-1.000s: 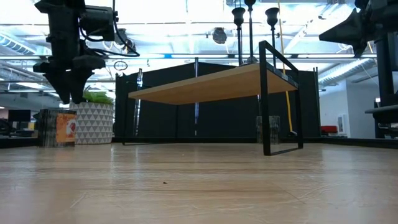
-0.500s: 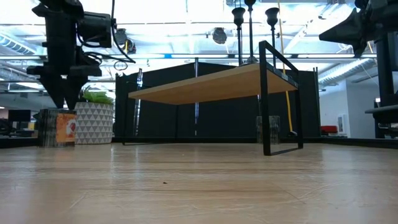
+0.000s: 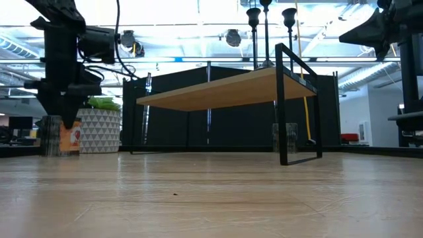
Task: Pick & Place candle stick holders
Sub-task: Put the left orange scented candle on the shelf
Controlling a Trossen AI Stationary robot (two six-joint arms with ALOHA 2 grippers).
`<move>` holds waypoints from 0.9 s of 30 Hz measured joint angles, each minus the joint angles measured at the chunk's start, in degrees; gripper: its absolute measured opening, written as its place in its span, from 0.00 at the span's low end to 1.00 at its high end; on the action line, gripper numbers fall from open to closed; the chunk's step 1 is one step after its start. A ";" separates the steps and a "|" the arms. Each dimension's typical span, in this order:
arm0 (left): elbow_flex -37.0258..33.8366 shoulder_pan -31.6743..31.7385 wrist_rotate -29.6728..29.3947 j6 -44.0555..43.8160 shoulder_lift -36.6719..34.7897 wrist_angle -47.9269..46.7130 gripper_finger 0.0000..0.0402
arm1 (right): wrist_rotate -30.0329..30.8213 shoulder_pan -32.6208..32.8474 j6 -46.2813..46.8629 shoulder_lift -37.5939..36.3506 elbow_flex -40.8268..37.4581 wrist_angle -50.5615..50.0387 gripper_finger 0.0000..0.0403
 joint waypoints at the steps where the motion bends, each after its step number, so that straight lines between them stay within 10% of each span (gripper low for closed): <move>1: -0.43 0.00 -0.52 0.18 -0.07 0.70 0.44 | 0.00 0.00 0.00 0.00 0.00 0.07 0.00; 11: -0.80 -0.01 -0.39 0.83 -0.05 2.61 0.03 | 0.04 0.00 1.51 0.02 0.00 0.16 0.00; 27: -0.47 0.00 0.68 3.66 0.05 4.57 0.01 | 0.04 0.02 3.02 0.02 0.00 0.18 0.00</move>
